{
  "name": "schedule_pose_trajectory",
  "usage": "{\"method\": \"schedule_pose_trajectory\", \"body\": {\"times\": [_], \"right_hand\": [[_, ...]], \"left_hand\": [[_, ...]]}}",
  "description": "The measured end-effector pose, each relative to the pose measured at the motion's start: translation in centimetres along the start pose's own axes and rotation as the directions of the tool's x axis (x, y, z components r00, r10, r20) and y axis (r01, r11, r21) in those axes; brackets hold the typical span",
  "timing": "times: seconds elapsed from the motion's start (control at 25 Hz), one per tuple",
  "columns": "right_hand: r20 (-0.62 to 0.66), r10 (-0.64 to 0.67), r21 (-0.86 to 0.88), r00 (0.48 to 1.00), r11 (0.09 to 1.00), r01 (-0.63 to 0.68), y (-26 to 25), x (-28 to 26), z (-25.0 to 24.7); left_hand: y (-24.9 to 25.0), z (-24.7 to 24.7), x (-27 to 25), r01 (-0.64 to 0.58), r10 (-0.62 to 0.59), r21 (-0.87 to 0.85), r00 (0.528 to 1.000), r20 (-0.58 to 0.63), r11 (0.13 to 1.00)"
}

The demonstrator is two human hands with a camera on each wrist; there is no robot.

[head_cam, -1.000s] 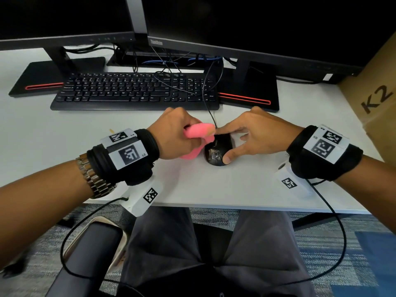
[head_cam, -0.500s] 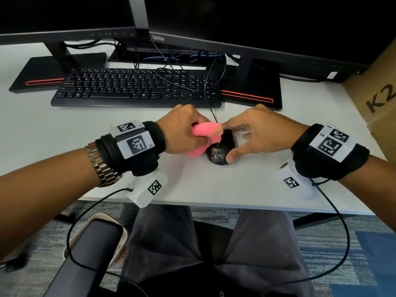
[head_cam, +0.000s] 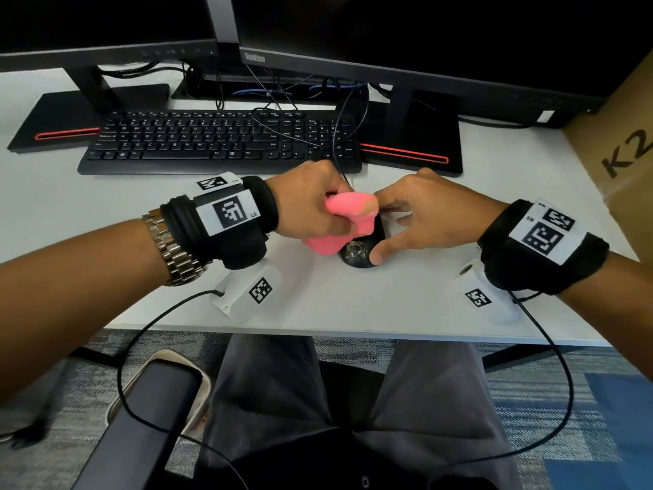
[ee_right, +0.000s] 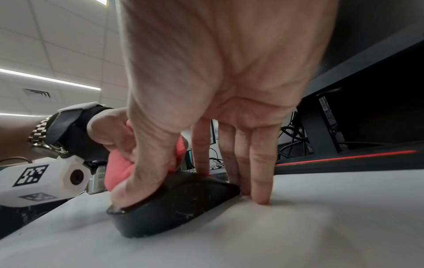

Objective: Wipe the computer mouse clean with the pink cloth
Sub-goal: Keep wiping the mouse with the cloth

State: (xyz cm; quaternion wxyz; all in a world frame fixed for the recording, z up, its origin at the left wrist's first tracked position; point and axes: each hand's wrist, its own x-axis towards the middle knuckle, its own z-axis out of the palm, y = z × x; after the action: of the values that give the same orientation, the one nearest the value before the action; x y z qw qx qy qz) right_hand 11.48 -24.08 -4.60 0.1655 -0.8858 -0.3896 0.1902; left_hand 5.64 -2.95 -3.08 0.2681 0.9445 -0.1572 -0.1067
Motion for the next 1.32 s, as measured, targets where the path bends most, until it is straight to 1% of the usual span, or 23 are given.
{"method": "schedule_pose_trajectory", "body": {"times": [0.08, 0.12, 0.16, 0.32, 0.52, 0.64, 0.76, 0.92, 1.08, 1.24, 1.32], "right_hand": [[-0.001, -0.012, 0.011, 1.0, 1.0, 0.012, -0.1, 0.0, 0.0], [0.0, -0.013, 0.012, 1.0, 1.0, 0.013, -0.2, -0.1, -0.1], [0.001, -0.008, 0.007, 1.0, 1.0, 0.008, -0.3, -0.1, -0.1], [0.0, 0.017, 0.015, 1.0, 1.0, -0.017, -0.3, -0.5, -0.2], [-0.004, 0.016, 0.064, 1.0, 0.998, -0.016, -0.5, -0.5, -0.3], [-0.003, 0.019, 0.087, 1.0, 0.996, -0.019, -0.4, -0.4, -0.2], [-0.002, 0.016, 0.102, 1.0, 0.995, -0.015, -0.4, -0.4, -0.2], [-0.004, 0.016, 0.101, 1.0, 0.995, -0.016, -0.4, -0.5, -0.2], [-0.011, 0.025, 0.107, 1.0, 0.994, -0.024, -0.3, -0.3, -0.2], [-0.018, 0.004, 0.115, 1.0, 0.993, -0.002, -0.2, -0.3, -0.2], [-0.019, -0.02, 0.071, 1.0, 0.997, 0.022, -0.5, -0.5, -0.5]], "left_hand": [[-0.1, 0.1, -0.4, -0.018, 0.019, -0.025, 0.998, 0.052, 1.0], [-0.2, 0.1, -0.5, -0.021, 0.023, -0.03, 0.998, 0.059, 0.999], [-0.3, -0.1, -0.6, -0.016, 0.017, -0.039, 0.999, 0.038, 0.999], [-1.6, -1.0, -0.2, 0.043, -0.066, -0.169, 0.989, -0.135, 0.985], [-3.0, -0.1, -0.6, 0.079, -0.11, -0.177, 0.979, -0.172, 0.981], [-3.3, 0.3, -0.5, 0.075, -0.121, -0.225, 0.973, -0.196, 0.971], [-3.0, 0.7, -0.3, 0.064, -0.105, -0.221, 0.978, -0.178, 0.973], [-2.3, 0.9, 0.4, 0.045, -0.064, -0.15, 0.99, -0.126, 0.988], [-1.9, 0.7, 0.5, 0.028, -0.041, -0.127, 0.994, -0.102, 0.991], [-1.6, 1.3, -0.4, -0.027, 0.019, -0.098, 0.996, -0.083, 0.995], [-1.5, 1.7, -1.2, -0.051, 0.043, -0.103, 0.996, -0.078, 0.993]]}}
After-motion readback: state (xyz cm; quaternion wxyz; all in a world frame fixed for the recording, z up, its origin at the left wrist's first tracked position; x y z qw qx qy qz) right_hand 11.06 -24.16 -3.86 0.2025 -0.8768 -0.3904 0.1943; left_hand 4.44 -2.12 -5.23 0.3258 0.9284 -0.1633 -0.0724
